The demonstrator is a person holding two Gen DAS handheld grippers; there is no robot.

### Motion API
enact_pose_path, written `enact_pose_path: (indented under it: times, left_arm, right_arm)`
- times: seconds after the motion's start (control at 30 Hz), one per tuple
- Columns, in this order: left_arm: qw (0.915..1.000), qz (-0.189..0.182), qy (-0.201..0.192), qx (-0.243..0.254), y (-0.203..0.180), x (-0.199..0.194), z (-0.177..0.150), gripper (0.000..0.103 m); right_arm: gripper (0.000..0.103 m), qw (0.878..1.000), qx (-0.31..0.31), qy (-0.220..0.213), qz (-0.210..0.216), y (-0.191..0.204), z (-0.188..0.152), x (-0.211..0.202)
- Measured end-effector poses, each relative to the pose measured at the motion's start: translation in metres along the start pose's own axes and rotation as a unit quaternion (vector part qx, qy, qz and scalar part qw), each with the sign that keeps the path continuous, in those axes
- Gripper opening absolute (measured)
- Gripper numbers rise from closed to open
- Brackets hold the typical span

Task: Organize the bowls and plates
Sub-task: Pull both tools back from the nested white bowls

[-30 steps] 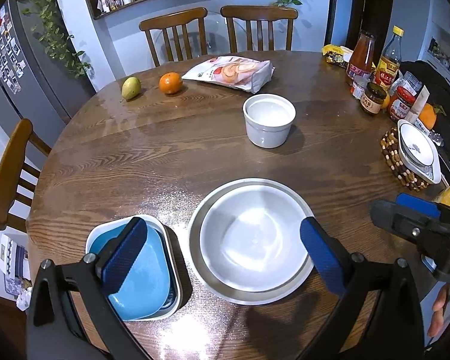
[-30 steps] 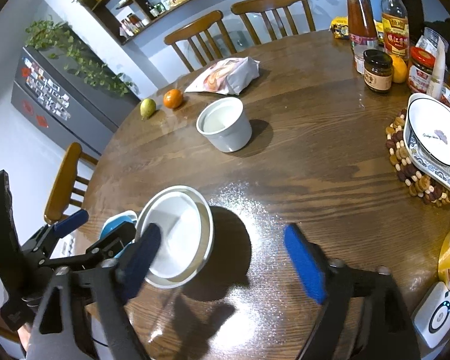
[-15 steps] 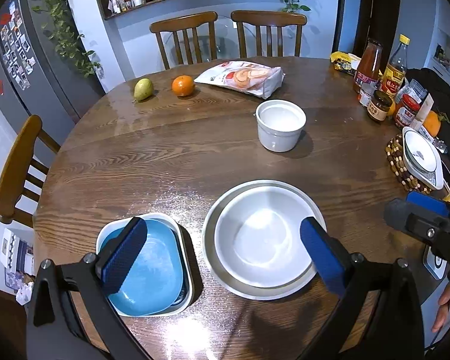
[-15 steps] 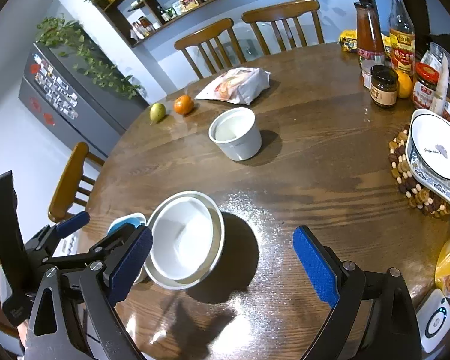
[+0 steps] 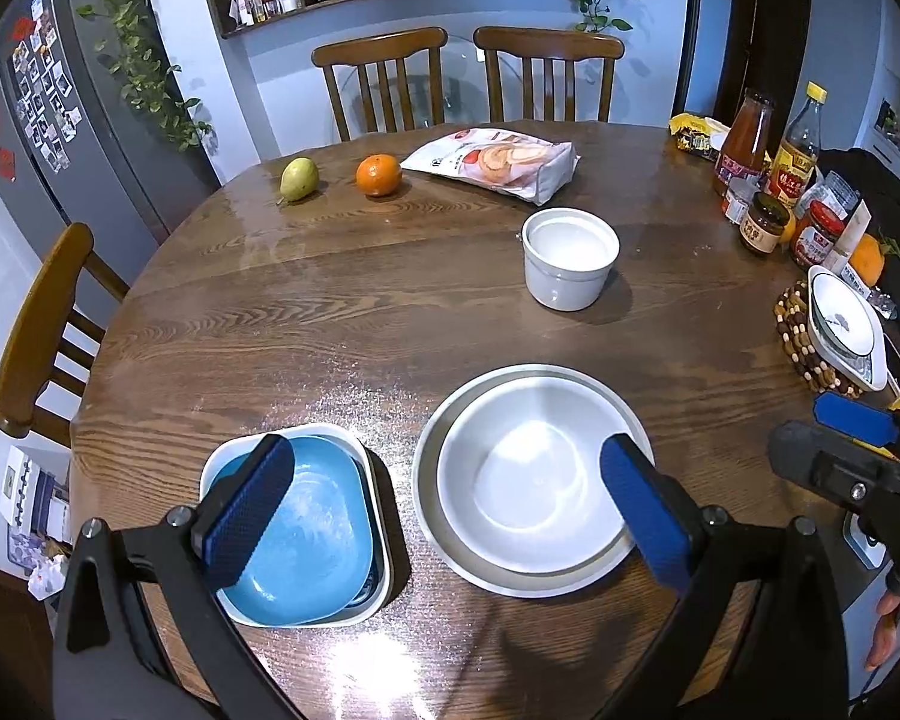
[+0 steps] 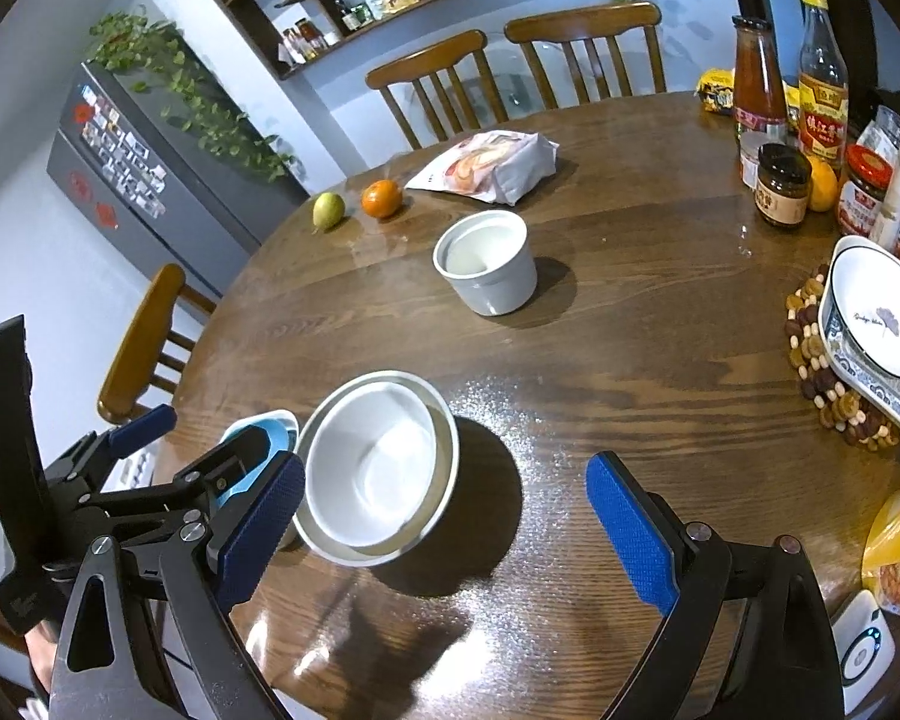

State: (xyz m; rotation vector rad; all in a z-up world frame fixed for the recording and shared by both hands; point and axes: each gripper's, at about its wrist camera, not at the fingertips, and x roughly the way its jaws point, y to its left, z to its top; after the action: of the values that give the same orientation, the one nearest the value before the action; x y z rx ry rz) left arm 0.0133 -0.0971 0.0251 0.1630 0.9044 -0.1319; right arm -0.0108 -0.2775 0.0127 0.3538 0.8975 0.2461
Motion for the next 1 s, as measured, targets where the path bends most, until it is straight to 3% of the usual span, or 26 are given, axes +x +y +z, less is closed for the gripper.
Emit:
enact_pose_path:
  times: [1.0]
  left_arm:
    - [0.9980, 0.026, -0.057, 0.004, 0.010, -0.029, 0.023, 0.102]
  right_arm:
    - [0.095, 0.999, -0.036, -0.036, 0.016, 0.022, 0.027, -0.025]
